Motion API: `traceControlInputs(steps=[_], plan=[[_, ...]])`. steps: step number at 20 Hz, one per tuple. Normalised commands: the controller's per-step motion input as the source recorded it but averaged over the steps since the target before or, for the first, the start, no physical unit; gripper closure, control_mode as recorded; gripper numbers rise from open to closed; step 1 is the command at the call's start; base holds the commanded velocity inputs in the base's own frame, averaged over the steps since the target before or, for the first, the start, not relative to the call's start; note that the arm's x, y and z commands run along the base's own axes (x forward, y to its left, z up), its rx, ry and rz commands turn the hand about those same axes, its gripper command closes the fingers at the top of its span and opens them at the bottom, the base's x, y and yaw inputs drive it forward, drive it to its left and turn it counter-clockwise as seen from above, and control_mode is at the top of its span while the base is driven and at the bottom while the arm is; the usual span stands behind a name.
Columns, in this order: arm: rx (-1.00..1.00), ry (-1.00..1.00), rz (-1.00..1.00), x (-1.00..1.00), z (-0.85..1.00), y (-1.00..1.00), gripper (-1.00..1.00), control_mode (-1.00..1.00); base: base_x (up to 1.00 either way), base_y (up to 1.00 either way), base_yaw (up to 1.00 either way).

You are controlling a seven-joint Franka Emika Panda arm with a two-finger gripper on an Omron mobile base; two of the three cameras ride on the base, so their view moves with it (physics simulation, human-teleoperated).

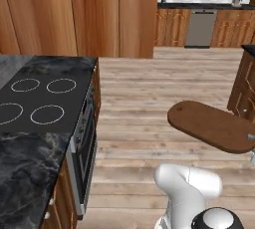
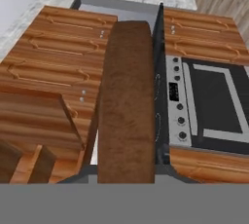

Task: Move the cutting board and knife to the sink. Then move spray from the cabinet to the counter.

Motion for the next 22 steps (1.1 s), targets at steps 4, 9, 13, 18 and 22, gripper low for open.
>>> traceControlInputs(steps=[4, 9, 13, 18, 22], plan=[[0.0, 0.0, 0.0, 0.0, 0.0, 0.0, 1.0, 1.0, 0.44, -0.27, 0.07], [0.0, 0.0, 0.0, 0.0, 0.0, 0.0, 1.0, 1.0, 0.54, -0.39, 0.0], [0.0, 0.0, 0.0, 0.0, 0.0, 0.0, 1.0, 1.0, 0.5, -0.52, 0.0], [0.0, 0.0, 0.0, 0.0, 0.0, 0.0, 1.0, 1.0, 0.52, -0.57, 0.0], [0.0, 0.0, 0.0, 0.0, 0.0, 0.0, 1.0, 1.0, 0.52, -0.57, 0.0]])
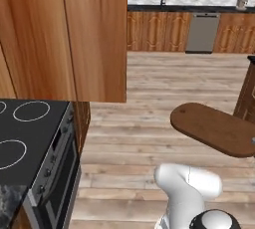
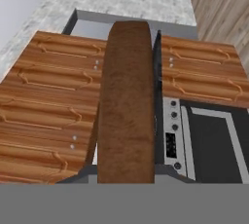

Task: Move the cutting board and knife to the sink. Then move spray from the cabinet to the counter.

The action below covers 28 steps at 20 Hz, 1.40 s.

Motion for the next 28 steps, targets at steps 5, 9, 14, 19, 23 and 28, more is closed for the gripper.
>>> traceControlInputs(steps=[5, 9, 14, 19, 23, 28], plan=[[0.0, 0.0, 0.0, 0.0, 0.0, 0.0, 1.0, 1.0, 0.53, -0.55, 0.0], [0.0, 0.0, 0.0, 0.0, 0.0, 0.0, 1.0, 1.0, 0.55, -0.54, 0.0], [0.0, 0.0, 0.0, 0.0, 0.0, 0.0, 1.0, 1.0, 0.6, -0.51, 0.0], [0.0, 0.0, 0.0, 0.0, 0.0, 0.0, 1.0, 1.0, 0.65, -0.45, 0.0], [0.0, 0.0, 0.0, 0.0, 0.0, 0.0, 1.0, 1.0, 0.66, -0.41, 0.0], [0.0, 0.0, 0.0, 0.0, 0.0, 0.0, 1.0, 1.0, 0.68, -0.38, 0.0]])
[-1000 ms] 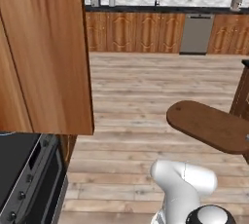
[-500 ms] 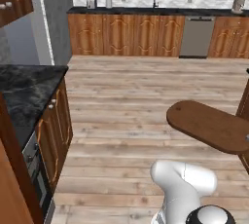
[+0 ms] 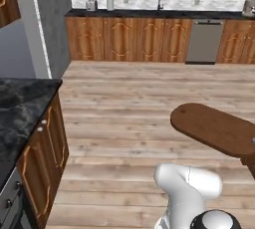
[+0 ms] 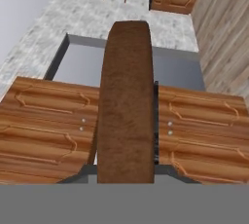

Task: Move the cutting board and knife to the sink. Then move spray from the cabinet to the counter.

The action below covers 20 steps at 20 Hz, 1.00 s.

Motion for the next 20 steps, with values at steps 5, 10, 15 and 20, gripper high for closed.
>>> traceControlInputs(steps=[5, 10, 15, 20], plan=[[0.0, 0.0, 0.0, 0.0, 0.0, 0.0, 1.0, 1.0, 0.69, -0.38, 0.0], [0.0, 0.0, 0.0, 0.0, 0.0, 0.0, 1.0, 1.0, 0.71, -0.39, 0.0], [0.0, 0.0, 0.0, 0.0, 0.0, 0.0, 1.0, 1.0, 0.7, -0.4, 0.0], [0.0, 0.0, 0.0, 0.0, 0.0, 0.0, 1.0, 1.0, 0.65, -0.43, 0.0]])
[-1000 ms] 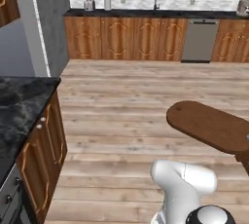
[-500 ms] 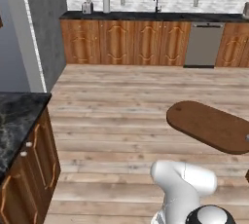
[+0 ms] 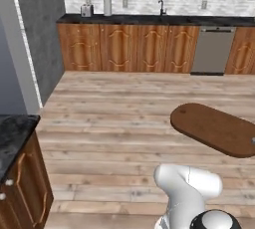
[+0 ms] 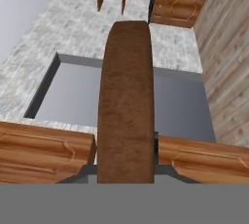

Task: Move the cutting board and knife to the sink. Then move spray from the cabinet to the counter.

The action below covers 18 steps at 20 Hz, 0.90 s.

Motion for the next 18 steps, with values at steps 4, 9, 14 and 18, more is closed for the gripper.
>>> traceControlInputs(steps=[4, 9, 14, 18], plan=[[0.0, 0.0, 0.0, 0.0, 0.0, 0.0, 1.0, 1.0, 0.63, -0.43, 0.0], [0.0, 0.0, 0.0, 0.0, 0.0, 0.0, 1.0, 1.0, 0.61, -0.42, 0.0], [0.0, 0.0, 0.0, 0.0, 0.0, 0.0, 1.0, 1.0, 0.59, -0.39, -0.01], [0.0, 0.0, 0.0, 0.0, 0.0, 0.0, 1.0, 1.0, 0.55, -0.34, -0.07]])
